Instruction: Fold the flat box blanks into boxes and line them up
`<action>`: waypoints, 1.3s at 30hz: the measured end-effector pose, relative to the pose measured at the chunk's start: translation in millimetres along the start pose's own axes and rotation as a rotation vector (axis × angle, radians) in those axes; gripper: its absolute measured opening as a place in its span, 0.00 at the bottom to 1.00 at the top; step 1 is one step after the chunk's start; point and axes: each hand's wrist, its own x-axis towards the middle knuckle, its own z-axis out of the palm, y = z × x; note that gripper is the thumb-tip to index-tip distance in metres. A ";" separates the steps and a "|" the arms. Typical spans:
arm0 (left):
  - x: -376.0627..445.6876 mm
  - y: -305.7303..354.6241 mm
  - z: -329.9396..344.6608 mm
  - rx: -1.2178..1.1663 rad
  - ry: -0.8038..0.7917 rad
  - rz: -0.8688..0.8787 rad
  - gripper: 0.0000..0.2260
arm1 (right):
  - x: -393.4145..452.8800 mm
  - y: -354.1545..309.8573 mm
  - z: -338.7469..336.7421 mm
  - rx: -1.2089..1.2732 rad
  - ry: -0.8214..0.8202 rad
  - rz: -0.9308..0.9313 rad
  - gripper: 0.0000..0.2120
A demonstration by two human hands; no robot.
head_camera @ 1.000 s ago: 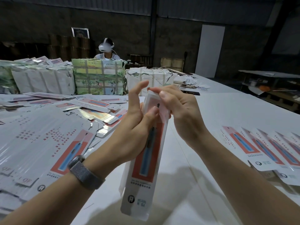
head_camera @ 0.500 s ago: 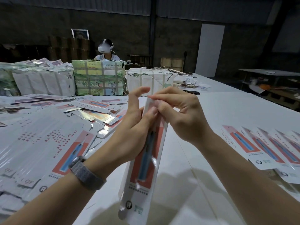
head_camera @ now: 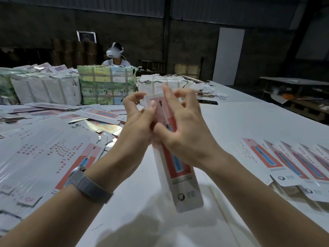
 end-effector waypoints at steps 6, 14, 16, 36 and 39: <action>1.5 -9.6 -7.6 0.236 -0.166 -0.092 0.14 | 7.5 15.0 -9.0 -0.046 -0.014 0.103 0.42; 5.2 -14.1 -26.7 0.323 0.048 -0.268 0.07 | 1.8 127.7 -24.1 -0.385 -0.337 0.642 0.14; 5.2 -12.6 -28.7 0.347 0.028 -0.264 0.09 | -8.2 150.2 -32.0 -0.537 -0.377 0.743 0.08; 2.0 -28.3 -109.6 1.912 -0.263 -0.701 0.19 | 5.7 91.3 -7.5 -0.242 -0.192 0.309 0.11; -2.3 -25.0 -99.9 1.955 -0.331 -0.616 0.16 | 3.0 60.2 6.2 -0.095 -0.225 0.169 0.08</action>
